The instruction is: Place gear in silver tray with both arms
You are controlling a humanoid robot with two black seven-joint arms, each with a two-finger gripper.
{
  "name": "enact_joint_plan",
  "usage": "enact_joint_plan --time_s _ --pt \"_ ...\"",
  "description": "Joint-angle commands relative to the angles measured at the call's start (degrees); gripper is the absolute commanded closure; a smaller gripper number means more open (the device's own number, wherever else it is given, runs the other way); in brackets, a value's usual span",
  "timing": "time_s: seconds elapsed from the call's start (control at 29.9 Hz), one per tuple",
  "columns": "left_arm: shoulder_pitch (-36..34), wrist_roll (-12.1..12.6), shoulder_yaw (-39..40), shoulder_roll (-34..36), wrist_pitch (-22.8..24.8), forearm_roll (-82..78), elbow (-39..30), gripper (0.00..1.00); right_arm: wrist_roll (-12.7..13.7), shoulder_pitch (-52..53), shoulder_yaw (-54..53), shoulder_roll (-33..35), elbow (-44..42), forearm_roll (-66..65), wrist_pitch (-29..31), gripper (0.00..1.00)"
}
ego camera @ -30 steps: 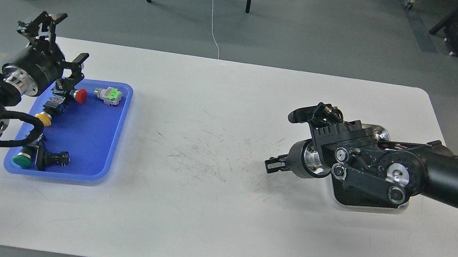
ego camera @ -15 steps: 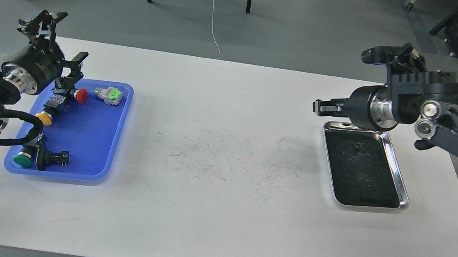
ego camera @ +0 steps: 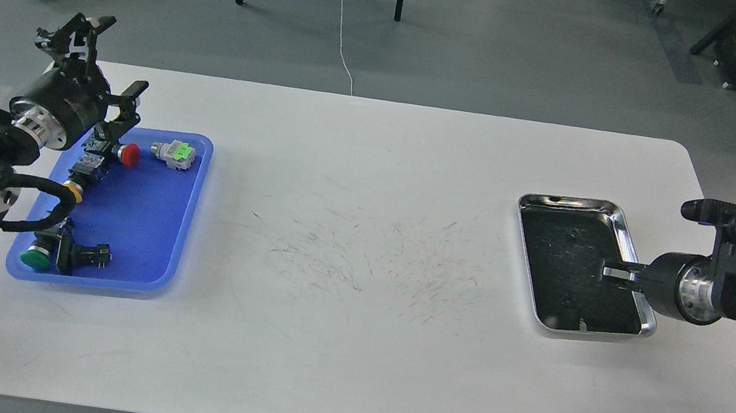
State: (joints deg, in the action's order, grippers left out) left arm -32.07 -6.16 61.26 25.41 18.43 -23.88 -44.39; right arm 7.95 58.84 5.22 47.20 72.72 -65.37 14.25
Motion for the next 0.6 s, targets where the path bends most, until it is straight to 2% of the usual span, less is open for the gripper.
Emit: enact_joint_plan --time_s 0.0,0.27,0.57 --pt "-0.01 0.00 0.00 0.17 0.03 0.06 0.00 0.02 0.05 -1.36 0.05 -0.18 -0.21 -0.11 -0.36 0.98" --pt "-0.36 0.00 -0.09 0.17 -0.06 0.06 -0.08 0.02 0.05 -2.68 0.23 -5.45 -5.92 -0.11 -1.94 0.92" --pt "-1.06 0.09 -0.17 0.43 -0.06 -0.03 -0.08 0.02 0.05 -2.77 1.02 -5.81 -5.92 -0.11 -1.95 0.83"
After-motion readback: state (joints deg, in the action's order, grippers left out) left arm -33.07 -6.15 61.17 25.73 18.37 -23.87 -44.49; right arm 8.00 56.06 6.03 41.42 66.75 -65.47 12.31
